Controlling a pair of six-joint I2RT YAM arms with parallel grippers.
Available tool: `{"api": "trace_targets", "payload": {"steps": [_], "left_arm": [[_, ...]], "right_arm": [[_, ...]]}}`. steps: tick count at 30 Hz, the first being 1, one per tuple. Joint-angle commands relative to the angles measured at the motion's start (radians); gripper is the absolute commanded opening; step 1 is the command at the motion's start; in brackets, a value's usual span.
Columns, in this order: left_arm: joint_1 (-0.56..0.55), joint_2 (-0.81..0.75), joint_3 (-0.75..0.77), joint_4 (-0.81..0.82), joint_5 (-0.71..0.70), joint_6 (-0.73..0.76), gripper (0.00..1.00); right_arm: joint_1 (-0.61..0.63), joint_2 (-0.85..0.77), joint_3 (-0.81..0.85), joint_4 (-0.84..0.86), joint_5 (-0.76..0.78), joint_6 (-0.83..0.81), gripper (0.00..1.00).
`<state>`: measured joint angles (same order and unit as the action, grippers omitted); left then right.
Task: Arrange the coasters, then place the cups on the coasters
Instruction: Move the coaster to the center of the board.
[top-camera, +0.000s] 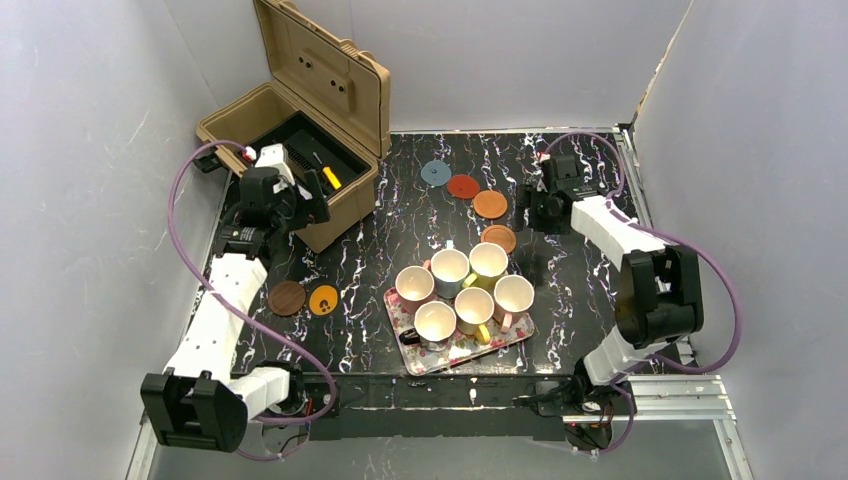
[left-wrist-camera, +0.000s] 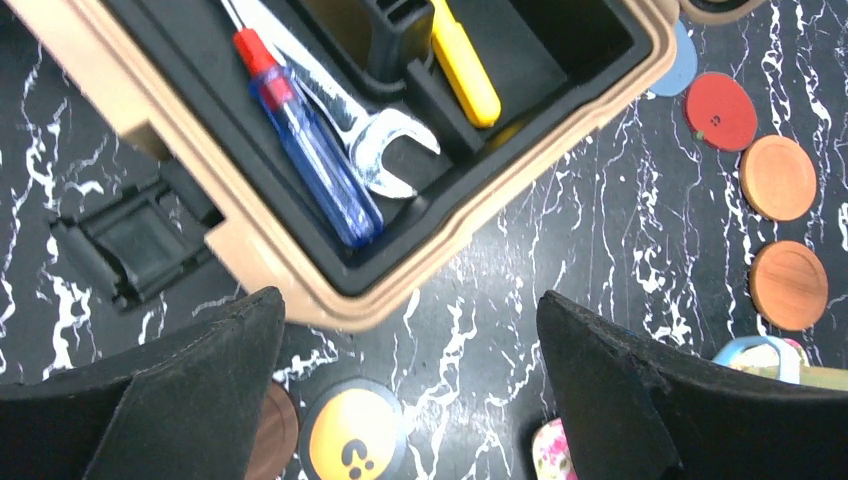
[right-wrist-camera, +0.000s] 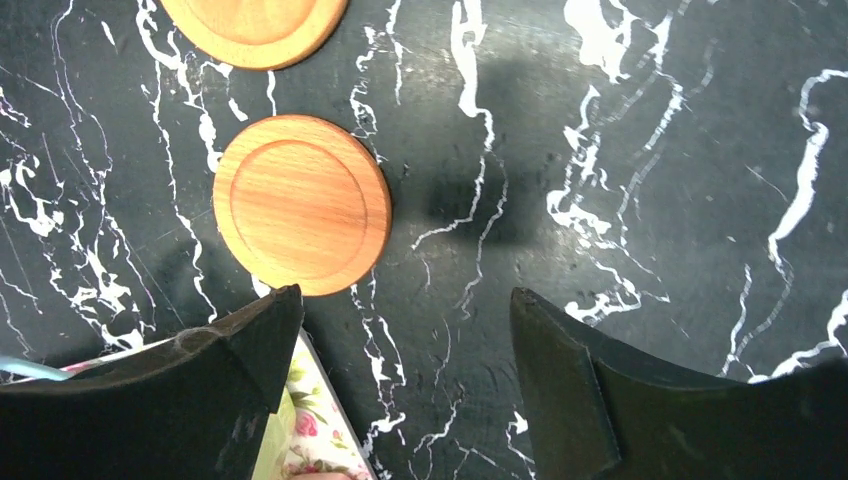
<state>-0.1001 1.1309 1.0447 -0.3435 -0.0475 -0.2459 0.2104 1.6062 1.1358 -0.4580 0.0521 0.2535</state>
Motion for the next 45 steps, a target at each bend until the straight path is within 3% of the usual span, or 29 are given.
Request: {"api": "trace_targets", "payload": {"steps": [1,12,17,22,30,45], "left_arm": [[0.005,-0.101,-0.027,-0.101,0.007,-0.065,0.96],[0.005,-0.155,0.044,-0.334,-0.088,-0.059,0.96],[0.005,-0.151,0.093,-0.395,-0.105,-0.072,0.96],[0.005,-0.170,0.102,-0.410,-0.119,-0.078,0.96],[0.004,-0.160,0.119,-0.417,-0.117,-0.081,0.96],[0.005,-0.163,0.097,-0.391,-0.116,-0.072,0.97]], "right_arm": [[0.015,0.067,0.023,0.063,-0.036,-0.040,0.86],[0.080,0.258,0.077,0.125,-0.085,-0.056,0.89],[0.098,0.308,0.091,0.114,0.027,-0.031,0.89],[0.080,0.294,0.064,0.103,0.139,-0.020,0.87],[-0.027,0.247,0.013,0.107,0.130,-0.011,0.75],[-0.076,0.214,0.019,0.080,0.167,-0.004,0.72]]}}
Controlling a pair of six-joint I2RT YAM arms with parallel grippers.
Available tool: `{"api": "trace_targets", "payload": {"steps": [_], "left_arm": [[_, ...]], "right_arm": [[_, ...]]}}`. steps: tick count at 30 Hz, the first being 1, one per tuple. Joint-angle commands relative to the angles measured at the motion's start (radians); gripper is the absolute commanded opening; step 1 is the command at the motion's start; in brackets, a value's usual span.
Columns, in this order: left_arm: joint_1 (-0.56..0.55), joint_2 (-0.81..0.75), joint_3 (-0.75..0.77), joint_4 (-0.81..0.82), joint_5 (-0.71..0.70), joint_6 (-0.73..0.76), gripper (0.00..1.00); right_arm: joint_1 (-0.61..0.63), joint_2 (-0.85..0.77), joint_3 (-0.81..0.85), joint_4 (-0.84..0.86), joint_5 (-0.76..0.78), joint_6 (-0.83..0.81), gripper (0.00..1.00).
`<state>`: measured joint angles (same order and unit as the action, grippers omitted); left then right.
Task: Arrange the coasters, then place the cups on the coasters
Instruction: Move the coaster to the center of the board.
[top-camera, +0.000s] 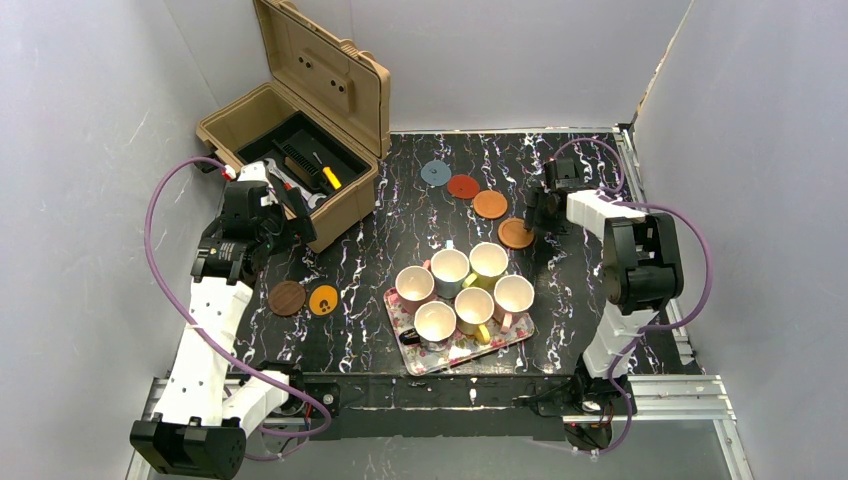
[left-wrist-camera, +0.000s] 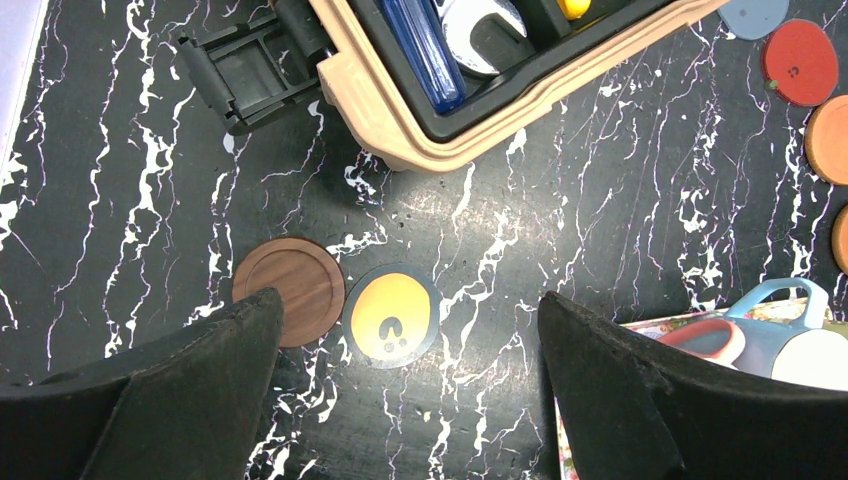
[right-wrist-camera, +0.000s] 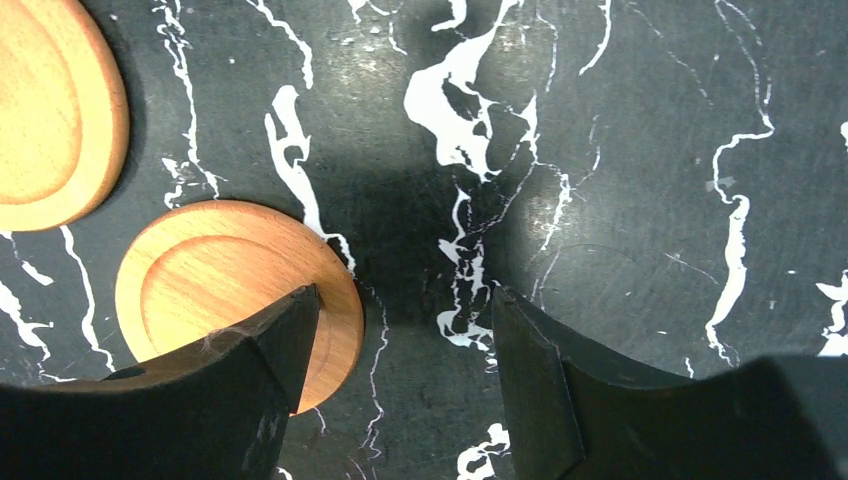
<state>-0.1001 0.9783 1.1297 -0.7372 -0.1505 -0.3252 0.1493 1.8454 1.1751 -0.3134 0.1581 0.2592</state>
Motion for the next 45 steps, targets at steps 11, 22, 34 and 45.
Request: {"api": "trace_targets", "payload": {"steps": [11,22,34,45], "left_arm": [[0.005,-0.032,-0.026,0.037,0.009,0.017,0.98],[0.005,-0.032,-0.029,0.045,0.052,0.017,0.98],[0.005,-0.041,-0.025,0.028,0.079,0.013,0.98],[0.005,-0.034,-0.006,0.014,0.083,0.014,0.98]], "right_arm": [[-0.022,-0.150,-0.042,-0.064,-0.073,-0.033,0.88],[0.060,-0.262,-0.135,-0.130,-0.106,-0.086,0.92],[0.102,-0.193,-0.129,-0.145,-0.052,-0.089,0.79],[0.103,-0.123,-0.112,-0.119,-0.036,-0.052,0.71]]}}
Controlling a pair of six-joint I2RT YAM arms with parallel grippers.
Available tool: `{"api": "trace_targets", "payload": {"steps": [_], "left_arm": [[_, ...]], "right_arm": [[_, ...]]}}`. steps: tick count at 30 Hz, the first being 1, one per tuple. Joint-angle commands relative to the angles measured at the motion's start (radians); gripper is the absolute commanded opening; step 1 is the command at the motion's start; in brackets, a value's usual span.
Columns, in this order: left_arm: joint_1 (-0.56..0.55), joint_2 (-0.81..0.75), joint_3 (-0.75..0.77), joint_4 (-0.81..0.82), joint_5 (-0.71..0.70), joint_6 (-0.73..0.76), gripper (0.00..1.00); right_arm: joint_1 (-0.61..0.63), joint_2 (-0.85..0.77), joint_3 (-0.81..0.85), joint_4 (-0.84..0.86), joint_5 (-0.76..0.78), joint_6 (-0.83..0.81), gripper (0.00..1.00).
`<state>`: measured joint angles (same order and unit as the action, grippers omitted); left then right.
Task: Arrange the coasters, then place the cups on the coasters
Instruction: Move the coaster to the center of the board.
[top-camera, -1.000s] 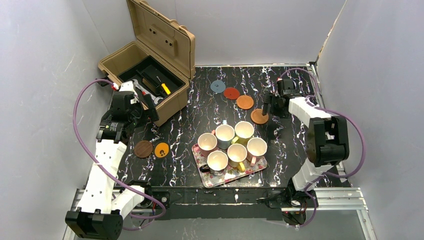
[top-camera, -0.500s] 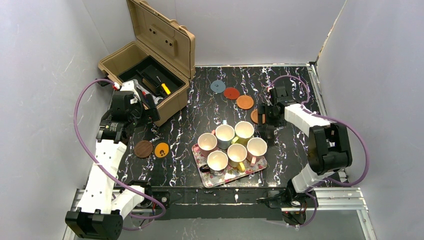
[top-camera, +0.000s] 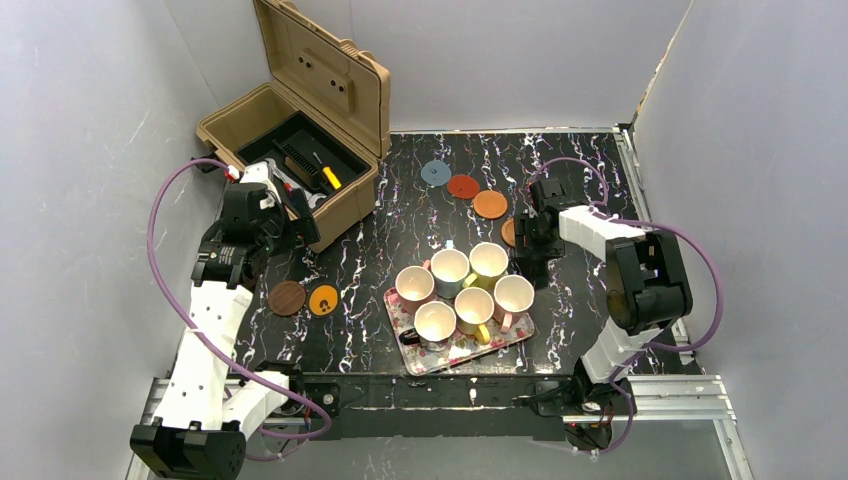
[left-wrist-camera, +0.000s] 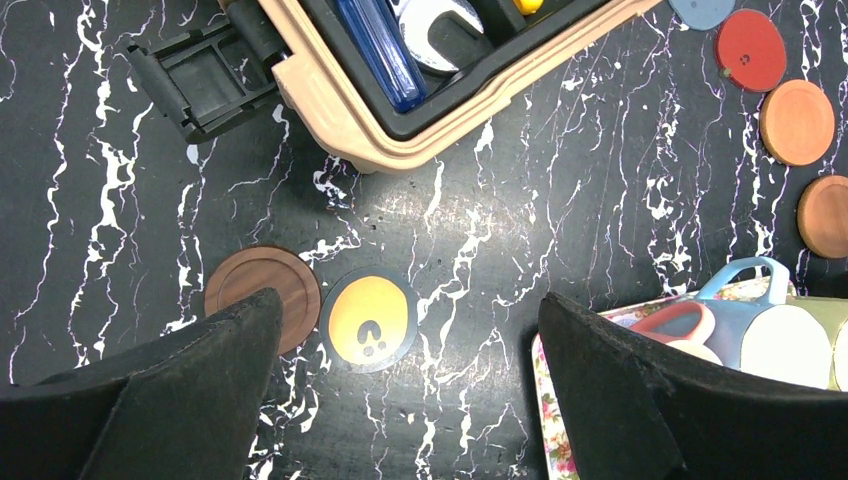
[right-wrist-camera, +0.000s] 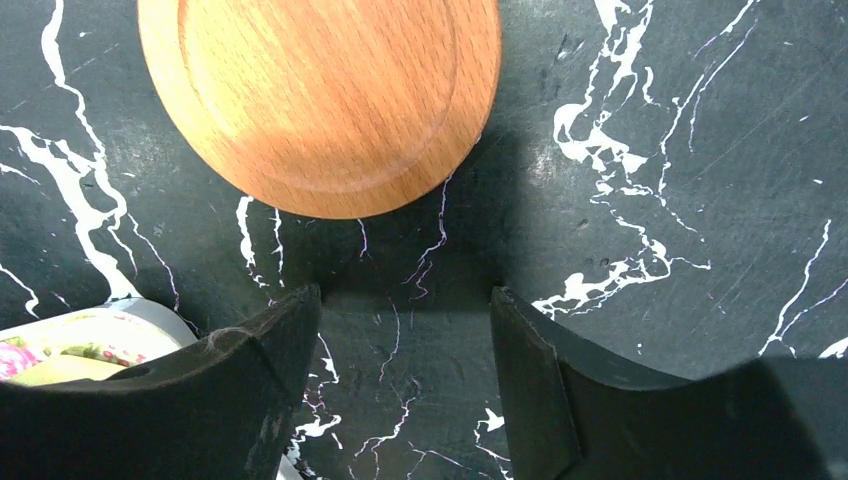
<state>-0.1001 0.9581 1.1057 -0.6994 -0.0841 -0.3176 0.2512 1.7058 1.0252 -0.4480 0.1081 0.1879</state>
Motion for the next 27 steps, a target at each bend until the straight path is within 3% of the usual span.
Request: {"api": "trace_targets", "payload": {"steps": [1,9,27], "left_arm": [[0.004,-0.013,0.019,-0.024,0.017,0.007,0.98],[0.005,0.000,0.032,-0.027,0.012,0.010,0.98],[0.005,0.025,0.054,-0.026,0.006,0.011,0.98]], "right_arm": [[0.001,0.024,0.039,0.022,0.018,0.022,0.70],[0.002,0.073,0.059,0.061,0.056,0.046,0.63],[-0.004,0.148,0.110,0.080,0.069,0.042,0.61]]}}
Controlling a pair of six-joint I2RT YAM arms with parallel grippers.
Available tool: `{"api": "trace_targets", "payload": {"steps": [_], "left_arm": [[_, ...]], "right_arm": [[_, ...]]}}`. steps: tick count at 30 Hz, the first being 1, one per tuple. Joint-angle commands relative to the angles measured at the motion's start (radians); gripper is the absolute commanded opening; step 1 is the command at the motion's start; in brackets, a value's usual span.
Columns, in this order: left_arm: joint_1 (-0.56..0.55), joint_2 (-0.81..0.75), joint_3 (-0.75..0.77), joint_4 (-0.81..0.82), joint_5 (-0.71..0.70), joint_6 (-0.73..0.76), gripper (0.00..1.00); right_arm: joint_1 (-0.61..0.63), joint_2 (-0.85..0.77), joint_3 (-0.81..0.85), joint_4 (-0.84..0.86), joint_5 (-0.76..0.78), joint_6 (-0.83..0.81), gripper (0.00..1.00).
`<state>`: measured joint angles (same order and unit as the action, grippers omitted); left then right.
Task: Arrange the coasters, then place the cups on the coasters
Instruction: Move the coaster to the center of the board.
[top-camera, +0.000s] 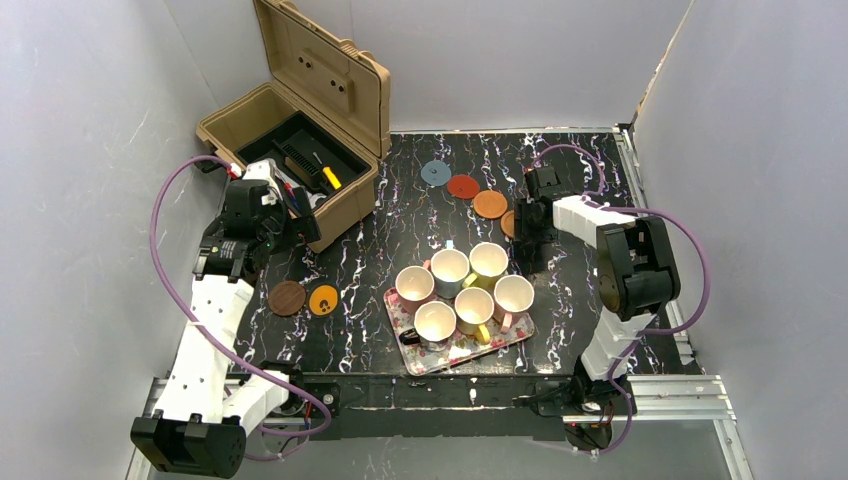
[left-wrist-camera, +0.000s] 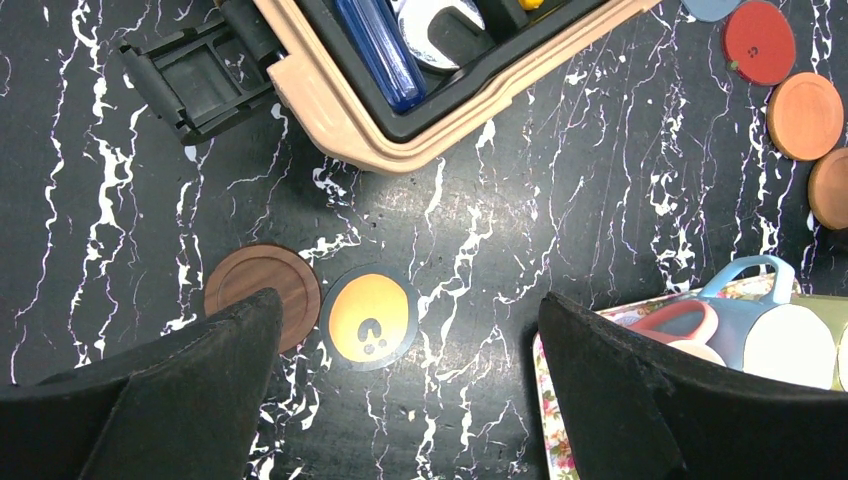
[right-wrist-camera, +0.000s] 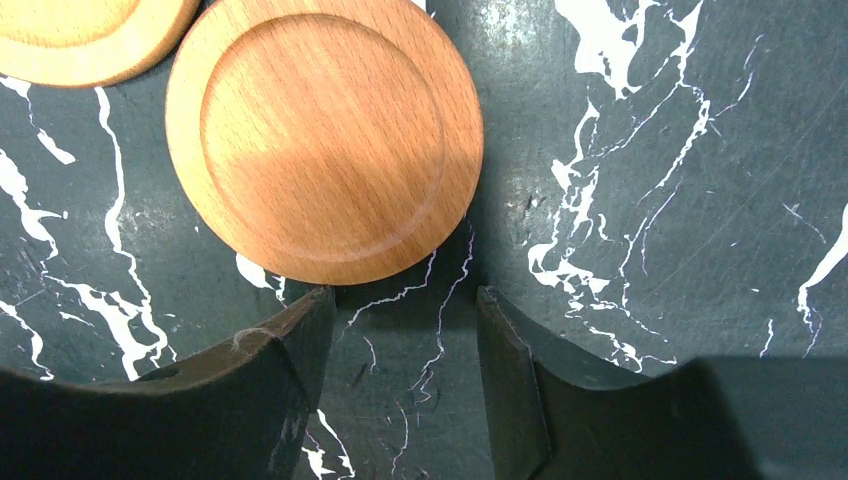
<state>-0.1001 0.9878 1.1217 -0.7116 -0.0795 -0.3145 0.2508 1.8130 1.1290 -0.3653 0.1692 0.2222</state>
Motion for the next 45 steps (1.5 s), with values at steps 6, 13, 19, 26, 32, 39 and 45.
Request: {"api": "trace_targets", "payload": {"steps": [6,13,19,26,32,39,45], "left_arm": [[0.005,-0.003,0.040,-0.017,0.002,0.010,0.98],[0.005,-0.005,0.044,-0.018,0.002,0.010,0.98],[0.005,-0.005,0.042,-0.020,0.006,0.010,0.98],[0.005,-0.017,0.021,-0.037,0.018,-0.006,0.98],[0.004,-0.042,-0.043,-0.043,0.045,-0.064,0.98],[-0.027,-0.065,-0.166,-0.061,0.033,-0.185,0.92],[-0.179,-0.044,-0.280,-0.051,-0.080,-0.315,0.92]], "right_arm": [[-0.009,0.043,0.003,0.000,0.017,0.015,0.61],[-0.015,0.049,0.003,0.005,0.023,0.015,0.60],[-0.018,0.048,0.003,0.007,0.021,0.014,0.60],[-0.019,-0.009,-0.007,0.003,0.002,0.008,0.64],[-0.018,-0.105,-0.026,-0.010,-0.046,-0.005,0.74],[-0.018,-0.208,-0.044,-0.032,-0.056,-0.009,0.83],[-0.018,-0.272,-0.065,-0.031,-0.064,-0.007,0.87]]}}
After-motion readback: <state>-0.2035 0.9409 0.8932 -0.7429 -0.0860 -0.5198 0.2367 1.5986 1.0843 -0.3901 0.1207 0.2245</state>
